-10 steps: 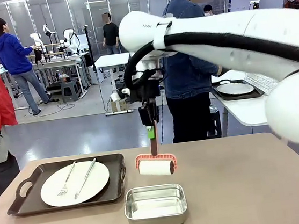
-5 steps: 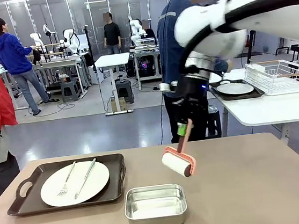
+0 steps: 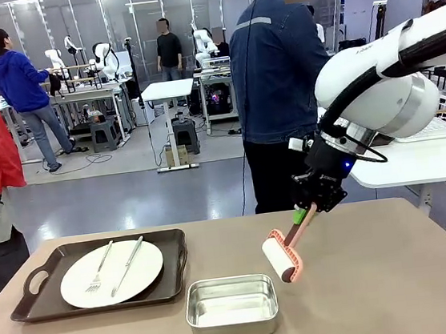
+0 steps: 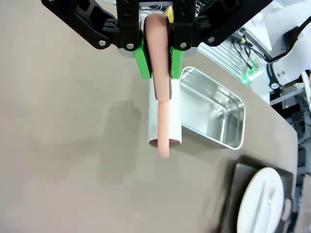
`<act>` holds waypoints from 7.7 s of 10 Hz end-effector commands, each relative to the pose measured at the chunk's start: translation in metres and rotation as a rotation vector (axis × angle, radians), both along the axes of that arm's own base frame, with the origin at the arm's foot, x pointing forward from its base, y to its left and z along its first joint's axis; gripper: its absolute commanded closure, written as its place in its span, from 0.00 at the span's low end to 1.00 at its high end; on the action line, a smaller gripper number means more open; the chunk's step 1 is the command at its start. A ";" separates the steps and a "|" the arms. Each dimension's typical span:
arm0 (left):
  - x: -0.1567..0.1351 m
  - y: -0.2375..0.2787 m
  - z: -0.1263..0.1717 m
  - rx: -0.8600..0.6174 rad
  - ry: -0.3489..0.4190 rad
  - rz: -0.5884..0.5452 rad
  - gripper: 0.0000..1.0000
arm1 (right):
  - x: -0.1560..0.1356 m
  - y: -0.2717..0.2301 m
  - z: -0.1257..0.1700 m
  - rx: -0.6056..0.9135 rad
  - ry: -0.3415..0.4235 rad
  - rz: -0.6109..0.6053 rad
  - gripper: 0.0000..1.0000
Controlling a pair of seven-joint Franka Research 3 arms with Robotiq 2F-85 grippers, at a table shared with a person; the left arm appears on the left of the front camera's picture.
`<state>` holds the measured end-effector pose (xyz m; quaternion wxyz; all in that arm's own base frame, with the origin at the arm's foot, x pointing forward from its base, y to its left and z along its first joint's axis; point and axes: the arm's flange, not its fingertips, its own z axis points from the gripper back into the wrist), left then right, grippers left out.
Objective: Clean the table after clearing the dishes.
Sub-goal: When the left (or right) Handle tray is removed, use the left hand (or right hand) to clean the left (or right) side of the table with the Lint Roller, then place the Lint Roller back on top of the Airtight Container.
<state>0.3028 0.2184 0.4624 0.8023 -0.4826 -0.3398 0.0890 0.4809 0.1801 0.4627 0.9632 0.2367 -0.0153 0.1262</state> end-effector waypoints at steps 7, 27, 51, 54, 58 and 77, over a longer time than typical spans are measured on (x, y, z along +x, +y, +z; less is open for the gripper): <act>-0.001 0.002 0.001 -0.006 -0.023 -0.005 0.00 | 0.021 -0.035 -0.010 0.091 0.083 -0.109 0.78; -0.001 0.002 0.001 -0.006 -0.023 -0.005 0.00 | 0.061 -0.197 -0.148 0.134 0.186 -0.325 0.78; -0.001 0.002 0.001 -0.006 -0.023 -0.005 0.00 | 0.011 -0.269 0.033 -0.297 -0.010 -0.254 0.78; -0.001 0.002 0.001 -0.006 -0.023 -0.005 0.00 | 0.011 -0.269 0.033 -0.297 -0.010 -0.254 0.78; -0.001 0.002 0.001 -0.006 -0.023 -0.005 0.00 | 0.011 -0.269 0.033 -0.297 -0.010 -0.254 0.78; -0.001 0.002 0.001 -0.006 -0.023 -0.005 0.00 | -0.045 0.150 0.163 -0.581 -0.502 1.078 0.78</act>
